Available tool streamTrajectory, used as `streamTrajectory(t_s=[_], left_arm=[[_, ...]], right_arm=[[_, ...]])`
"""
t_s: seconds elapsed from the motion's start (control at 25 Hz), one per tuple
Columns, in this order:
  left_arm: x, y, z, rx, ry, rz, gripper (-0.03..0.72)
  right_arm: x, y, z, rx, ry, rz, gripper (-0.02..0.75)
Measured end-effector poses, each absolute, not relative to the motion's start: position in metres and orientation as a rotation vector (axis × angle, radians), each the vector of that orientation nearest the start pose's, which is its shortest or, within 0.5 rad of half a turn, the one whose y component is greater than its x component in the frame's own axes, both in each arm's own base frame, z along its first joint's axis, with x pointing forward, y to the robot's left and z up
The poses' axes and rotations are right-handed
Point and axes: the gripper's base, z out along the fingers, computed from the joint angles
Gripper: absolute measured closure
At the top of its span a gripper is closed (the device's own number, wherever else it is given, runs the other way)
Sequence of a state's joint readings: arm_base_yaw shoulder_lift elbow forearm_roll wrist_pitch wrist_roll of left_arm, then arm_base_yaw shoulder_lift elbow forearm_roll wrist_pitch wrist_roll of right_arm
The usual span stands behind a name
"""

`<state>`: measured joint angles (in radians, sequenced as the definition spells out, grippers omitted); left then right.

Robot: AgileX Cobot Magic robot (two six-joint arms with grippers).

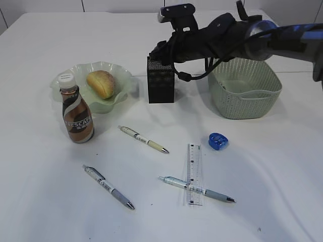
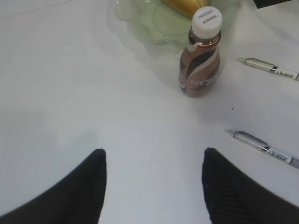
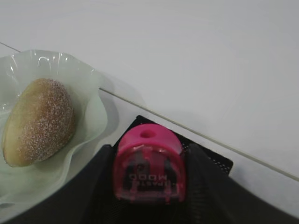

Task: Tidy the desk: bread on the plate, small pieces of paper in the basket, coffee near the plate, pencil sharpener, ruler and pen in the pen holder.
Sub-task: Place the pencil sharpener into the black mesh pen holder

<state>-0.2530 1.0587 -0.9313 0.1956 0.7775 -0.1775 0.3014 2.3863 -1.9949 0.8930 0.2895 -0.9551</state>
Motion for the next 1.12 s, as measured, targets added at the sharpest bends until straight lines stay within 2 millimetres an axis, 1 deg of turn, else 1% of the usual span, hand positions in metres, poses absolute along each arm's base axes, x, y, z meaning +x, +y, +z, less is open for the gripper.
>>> streamTrajectory(t_s=[0.08, 0.16, 0.2, 0.28, 0.56, 0.8, 0.84, 0.88, 0.96, 1.0, 1.04, 1.08, 1.12], left_arm=[[0.205, -0.040, 0.335, 0.190, 2.364, 0.024, 0.234], [0.205, -0.040, 0.334, 0.190, 2.367, 0.025, 0.234], [0.205, -0.040, 0.334, 0.190, 2.369, 0.026, 0.234], [0.205, -0.040, 0.334, 0.190, 2.371, 0.026, 0.234], [0.204, -0.040, 0.334, 0.189, 2.381, 0.029, 0.234], [0.203, -0.039, 0.333, 0.188, 2.396, 0.034, 0.237], [0.203, -0.039, 0.333, 0.188, 2.396, 0.034, 0.239], [0.203, -0.039, 0.333, 0.188, 2.397, 0.035, 0.240], [0.203, -0.039, 0.333, 0.189, 2.397, 0.037, 0.241], [0.203, -0.039, 0.333, 0.189, 2.397, 0.037, 0.241], [0.203, -0.039, 0.333, 0.189, 2.397, 0.037, 0.241], [0.203, -0.039, 0.333, 0.189, 2.397, 0.037, 0.241], [0.203, -0.039, 0.333, 0.189, 2.397, 0.037, 0.242]], right_arm=[[0.525, 0.185, 0.187, -0.537, 2.011, 0.372, 0.363], [0.525, 0.185, 0.186, -0.539, 2.014, 0.374, 0.358], [0.525, 0.186, 0.184, -0.543, 2.019, 0.378, 0.333], [0.525, 0.186, 0.184, -0.543, 2.019, 0.378, 0.321], [0.525, 0.186, 0.184, -0.544, 2.020, 0.379, 0.315], [0.521, 0.186, 0.190, -0.606, 2.045, 0.439, 0.314], [0.518, 0.183, 0.198, -0.641, 2.046, 0.445, 0.314], [0.517, 0.182, 0.199, -0.656, 2.048, 0.444, 0.314], [0.512, 0.173, 0.218, -0.714, 2.061, 0.442, 0.313], [0.510, 0.170, 0.223, -0.726, 2.064, 0.432, 0.313], [0.510, 0.170, 0.223, -0.726, 2.064, 0.432, 0.313], [0.504, 0.159, 0.237, -0.759, 2.111, 0.412, 0.313], [0.503, 0.158, 0.238, -0.768, 2.113, 0.404, 0.313]])
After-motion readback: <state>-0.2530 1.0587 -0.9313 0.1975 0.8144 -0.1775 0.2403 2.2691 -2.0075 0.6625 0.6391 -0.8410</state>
